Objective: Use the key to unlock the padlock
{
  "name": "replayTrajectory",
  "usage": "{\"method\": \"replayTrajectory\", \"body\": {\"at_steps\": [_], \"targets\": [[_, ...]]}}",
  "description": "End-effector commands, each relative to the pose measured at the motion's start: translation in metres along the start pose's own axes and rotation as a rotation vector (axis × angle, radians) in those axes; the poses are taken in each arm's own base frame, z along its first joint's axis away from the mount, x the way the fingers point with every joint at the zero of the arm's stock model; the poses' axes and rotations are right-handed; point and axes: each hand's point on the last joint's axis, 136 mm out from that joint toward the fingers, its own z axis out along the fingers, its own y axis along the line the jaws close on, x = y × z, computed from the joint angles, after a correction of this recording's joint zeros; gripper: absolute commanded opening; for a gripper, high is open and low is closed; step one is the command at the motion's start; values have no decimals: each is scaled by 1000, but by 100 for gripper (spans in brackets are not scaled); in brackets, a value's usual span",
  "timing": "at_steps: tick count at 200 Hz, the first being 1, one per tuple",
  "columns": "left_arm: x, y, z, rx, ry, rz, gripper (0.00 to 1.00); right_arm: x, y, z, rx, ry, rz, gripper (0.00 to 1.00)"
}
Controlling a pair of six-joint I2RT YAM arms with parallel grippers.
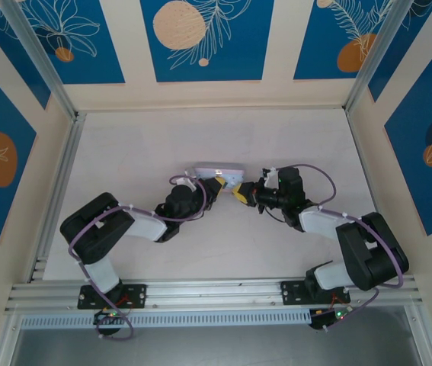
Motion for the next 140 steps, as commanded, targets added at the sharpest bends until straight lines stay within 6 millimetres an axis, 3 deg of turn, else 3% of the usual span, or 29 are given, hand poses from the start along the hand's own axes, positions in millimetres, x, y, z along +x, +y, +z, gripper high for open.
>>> {"method": "replayTrajectory", "body": {"at_steps": [1, 140], "targets": [[3, -28, 0, 79, 1, 0, 0, 2, 5, -3, -4, -10, -17, 0], [5, -31, 0, 83, 9, 1, 0, -7, 12, 7, -4, -3, -24, 0]]}}
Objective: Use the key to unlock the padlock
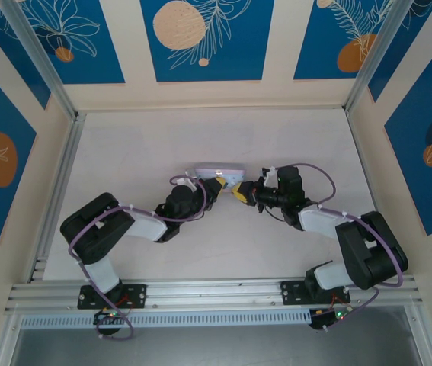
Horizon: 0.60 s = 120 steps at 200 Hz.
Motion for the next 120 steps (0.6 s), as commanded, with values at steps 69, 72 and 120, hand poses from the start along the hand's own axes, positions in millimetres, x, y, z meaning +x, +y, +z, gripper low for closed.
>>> {"method": "replayTrajectory", "body": {"at_steps": [69, 72, 120], "targets": [[6, -32, 1, 89, 12, -2, 0, -5, 16, 8, -14, 1, -38, 0], [7, -32, 0, 90, 14, -2, 0, -5, 16, 8, -14, -1, -39, 0], [13, -40, -1, 124, 20, -26, 0, -7, 19, 12, -79, -17, -46, 0]]}}
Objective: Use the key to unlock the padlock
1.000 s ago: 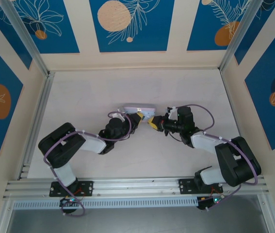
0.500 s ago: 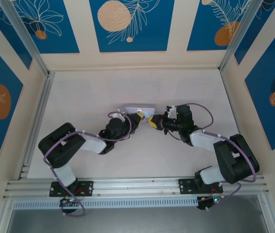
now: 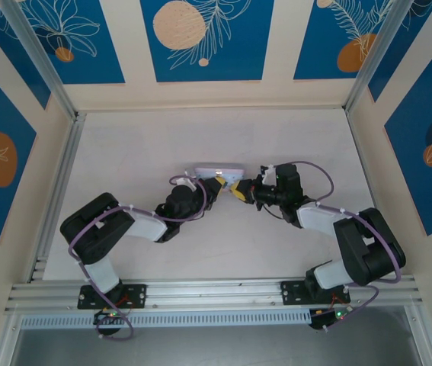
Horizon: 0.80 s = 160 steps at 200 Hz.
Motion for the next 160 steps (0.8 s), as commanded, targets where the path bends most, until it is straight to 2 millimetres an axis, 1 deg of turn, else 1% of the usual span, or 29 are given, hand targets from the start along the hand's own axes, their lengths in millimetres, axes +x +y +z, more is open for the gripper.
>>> {"method": "replayTrajectory", "body": {"at_steps": [1, 30, 56, 77, 102, 121, 131, 140, 160], "targets": [[16, -40, -1, 123, 38, -22, 0, -4, 16, 5, -77, -23, -41, 0], [28, -41, 1, 132, 57, -30, 0, 2, 22, 10, -107, -10, -36, 0], [38, -36, 4, 131, 74, -47, 0, 5, 24, 15, -108, -4, -43, 0], [42, -34, 6, 132, 84, -62, 0, 2, 19, 13, -90, -9, -43, 0], [48, -29, 6, 103, 103, -48, 0, -6, 15, 11, -72, -16, -44, 0], [47, -21, 5, 81, 91, -40, 0, -9, 26, 12, -104, 9, -87, 0], [44, -17, 5, 68, 73, -33, 0, -10, 30, 12, -110, 18, -108, 9], [42, -11, 4, 46, 58, -24, 0, -10, 31, 10, -101, 26, -116, 26], [32, 4, 2, -11, 12, 5, 0, -9, 27, 2, -59, 29, -137, 52]]}}
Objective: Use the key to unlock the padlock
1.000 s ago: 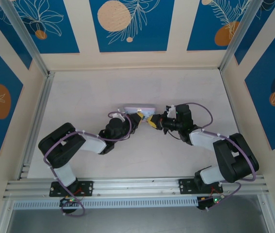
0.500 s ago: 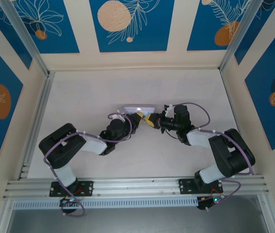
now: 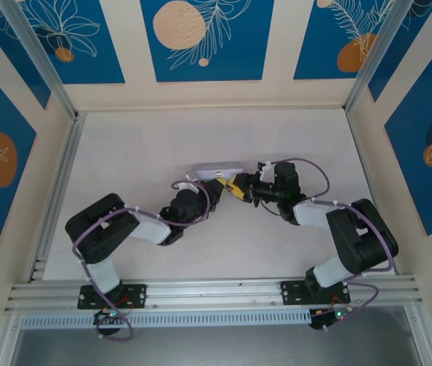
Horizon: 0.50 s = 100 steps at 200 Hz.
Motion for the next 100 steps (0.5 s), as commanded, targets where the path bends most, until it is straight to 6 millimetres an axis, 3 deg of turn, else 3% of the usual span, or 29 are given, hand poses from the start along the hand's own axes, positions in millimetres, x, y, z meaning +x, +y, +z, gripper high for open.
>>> {"method": "replayTrajectory", "body": {"at_steps": [1, 18, 45, 80, 100], "targets": [[18, 4, -2, -17, 48, 43, 0, 0, 15, -7, 2, 19, -93, 53], [10, 12, -4, -48, 18, 66, 0, 7, 7, -18, 70, 29, -123, 67], [4, 18, -4, -80, -1, 87, 0, 23, -15, -41, 201, 39, -162, 80], [3, 21, -2, -105, 11, 99, 0, 28, -35, -61, 361, 16, -270, 79], [4, 22, -1, -119, 20, 100, 0, 30, -37, -63, 446, 21, -394, 70]]}}
